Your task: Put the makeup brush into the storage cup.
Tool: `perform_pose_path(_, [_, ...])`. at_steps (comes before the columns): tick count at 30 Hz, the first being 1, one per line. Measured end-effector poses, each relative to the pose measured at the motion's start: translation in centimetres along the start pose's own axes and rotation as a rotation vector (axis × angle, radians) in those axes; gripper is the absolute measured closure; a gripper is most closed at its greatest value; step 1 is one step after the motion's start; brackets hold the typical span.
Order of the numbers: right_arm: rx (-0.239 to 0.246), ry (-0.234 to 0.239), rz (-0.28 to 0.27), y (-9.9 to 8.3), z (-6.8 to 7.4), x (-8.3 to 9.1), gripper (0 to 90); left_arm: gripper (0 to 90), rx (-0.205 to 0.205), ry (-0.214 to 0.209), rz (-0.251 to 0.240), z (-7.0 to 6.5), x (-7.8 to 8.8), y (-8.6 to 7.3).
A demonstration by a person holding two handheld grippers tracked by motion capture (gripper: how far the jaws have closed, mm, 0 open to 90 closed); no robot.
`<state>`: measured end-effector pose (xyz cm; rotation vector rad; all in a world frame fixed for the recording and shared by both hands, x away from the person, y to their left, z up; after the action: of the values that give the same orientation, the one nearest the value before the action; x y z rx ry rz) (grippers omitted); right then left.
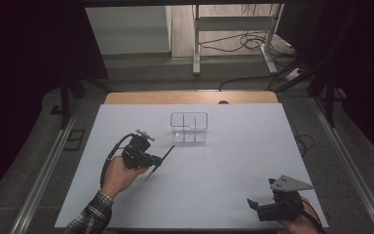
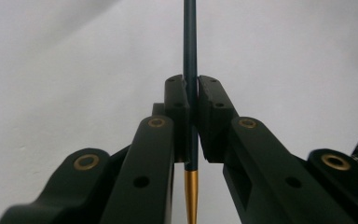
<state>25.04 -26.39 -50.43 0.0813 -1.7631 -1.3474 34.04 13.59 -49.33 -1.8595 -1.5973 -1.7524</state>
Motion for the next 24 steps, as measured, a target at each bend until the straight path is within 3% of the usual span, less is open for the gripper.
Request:
perform_pose_path(18, [-0.019, 0.006, -0.011, 0.2, 0.1, 0.1, 0.0, 83.8, -0.031, -0.061, -0.025, -2.5, 0.2, -1.1])
perform_pose_path(24, [0.016, 0.006, -0.009, 0.6, 0.6, 0.1, 0.2, 83.8, -0.033, -0.081, -0.027, -3.0, 0.1, -1.5])
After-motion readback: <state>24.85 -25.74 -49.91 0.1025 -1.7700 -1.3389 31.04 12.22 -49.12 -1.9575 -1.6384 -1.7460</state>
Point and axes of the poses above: each handheld gripper's, and its own axes: x roughly backward along the jaws, y roughly out of its top, z roughly to its left, the point moved 4 cm from there along -x, roughly forward along the jaws, and after that the axes turned 5 degrees about -z, right-handed, at the moved point
